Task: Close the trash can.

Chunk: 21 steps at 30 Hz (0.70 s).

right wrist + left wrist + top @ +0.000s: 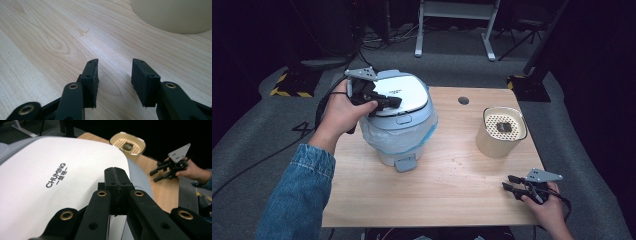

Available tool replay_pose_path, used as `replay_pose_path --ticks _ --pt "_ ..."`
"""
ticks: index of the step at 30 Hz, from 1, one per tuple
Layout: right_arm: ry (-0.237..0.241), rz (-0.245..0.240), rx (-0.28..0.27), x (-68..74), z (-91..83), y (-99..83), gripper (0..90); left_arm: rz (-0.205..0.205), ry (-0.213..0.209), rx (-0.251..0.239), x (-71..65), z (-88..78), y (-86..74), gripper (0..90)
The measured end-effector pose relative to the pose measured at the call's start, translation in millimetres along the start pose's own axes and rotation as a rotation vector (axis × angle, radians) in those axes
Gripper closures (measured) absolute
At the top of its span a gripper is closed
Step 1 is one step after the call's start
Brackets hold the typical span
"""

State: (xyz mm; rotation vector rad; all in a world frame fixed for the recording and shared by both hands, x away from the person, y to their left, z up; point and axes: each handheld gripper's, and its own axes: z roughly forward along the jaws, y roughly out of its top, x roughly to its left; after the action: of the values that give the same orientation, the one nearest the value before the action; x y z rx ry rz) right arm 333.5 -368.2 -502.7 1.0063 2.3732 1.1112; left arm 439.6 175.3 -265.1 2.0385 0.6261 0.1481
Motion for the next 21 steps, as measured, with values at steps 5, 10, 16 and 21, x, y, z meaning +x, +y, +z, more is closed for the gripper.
replay_pose_path --ticks 5,10,16,21 --pt "0.0 0.0 0.0 0.0 0.0 0.0 57.3 -0.006 0.0 0.002 -2.6 2.2 -0.2 90.0" --pt "0.0 0.0 0.0 0.0 0.0 0.0 57.2 0.014 0.023 0.005 -3.5 2.7 -0.3 90.0" --pt "0.0 -0.001 0.0 0.0 0.0 0.0 57.0 0.04 0.067 0.034 -7.7 3.4 3.3 90.0" --pt "0.001 -0.001 0.001 0.4 0.0 -0.1 56.3 0.059 0.086 0.054 -11.5 8.1 3.6 90.0"
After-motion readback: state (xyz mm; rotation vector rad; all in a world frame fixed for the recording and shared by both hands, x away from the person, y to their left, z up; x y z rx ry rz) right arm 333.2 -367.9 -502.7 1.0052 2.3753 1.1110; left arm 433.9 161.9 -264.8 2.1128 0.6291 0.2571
